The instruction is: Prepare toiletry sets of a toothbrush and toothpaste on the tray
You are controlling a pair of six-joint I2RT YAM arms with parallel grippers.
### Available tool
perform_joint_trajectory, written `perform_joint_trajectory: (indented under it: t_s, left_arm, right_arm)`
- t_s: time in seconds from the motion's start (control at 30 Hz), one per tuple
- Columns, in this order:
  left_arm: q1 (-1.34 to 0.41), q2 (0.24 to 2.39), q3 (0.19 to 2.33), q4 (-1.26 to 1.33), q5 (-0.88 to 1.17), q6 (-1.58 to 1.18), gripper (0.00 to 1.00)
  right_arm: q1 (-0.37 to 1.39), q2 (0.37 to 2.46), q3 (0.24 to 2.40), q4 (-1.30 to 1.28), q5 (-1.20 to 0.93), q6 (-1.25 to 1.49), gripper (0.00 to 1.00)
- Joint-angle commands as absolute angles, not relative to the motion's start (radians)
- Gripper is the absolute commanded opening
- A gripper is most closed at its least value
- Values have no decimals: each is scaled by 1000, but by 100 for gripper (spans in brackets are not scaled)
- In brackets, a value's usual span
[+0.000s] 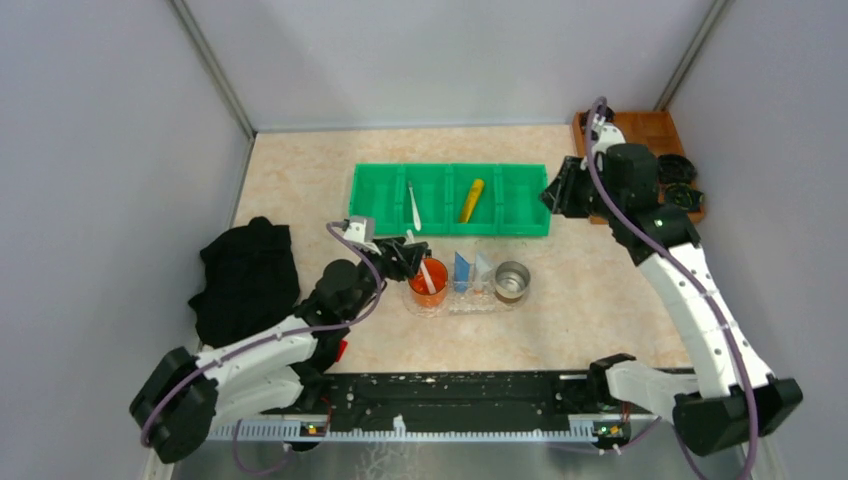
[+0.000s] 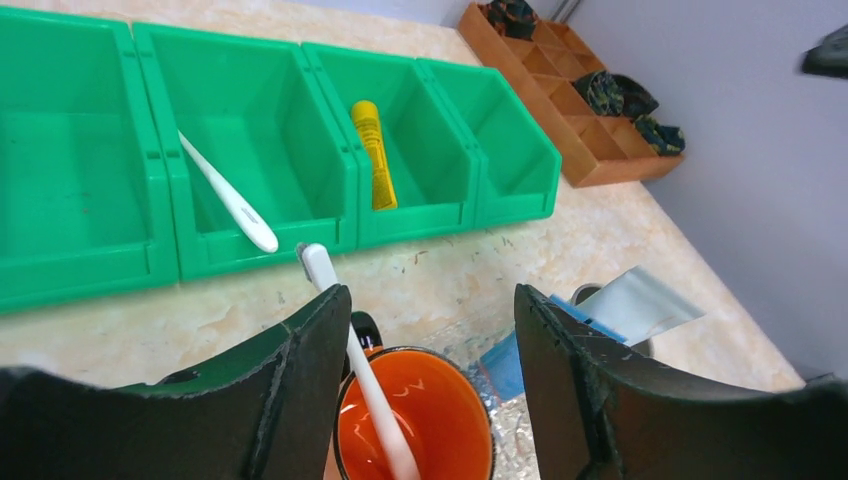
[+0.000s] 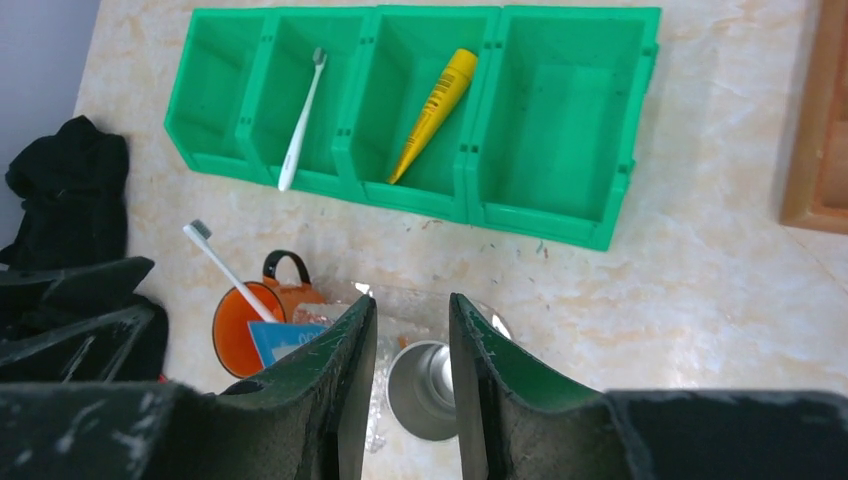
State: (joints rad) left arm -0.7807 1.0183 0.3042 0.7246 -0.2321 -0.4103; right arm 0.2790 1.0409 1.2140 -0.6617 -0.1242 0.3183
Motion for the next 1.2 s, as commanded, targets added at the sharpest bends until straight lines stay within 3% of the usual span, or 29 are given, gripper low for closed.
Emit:
perform_joint_trajectory:
  t_s: [0.0,0.23,0.73,1.17]
  left_arm:
    - [-787,906,403,397,-292,-485,68]
    - [-788,774,426,194,-303,-592,68]
    - [-788,625,437,6,-339,-663,67]
    - [-788,537,414,-67,-312,-705,68]
  right_arm:
    - [285,1186,1317,-549,-239,327,33]
    - [330,1536,1522,-455,-346,328,32]
    - [549,2205,2229,-675,-241,269,32]
    - [603,2377,2350,-745,-245,330,32]
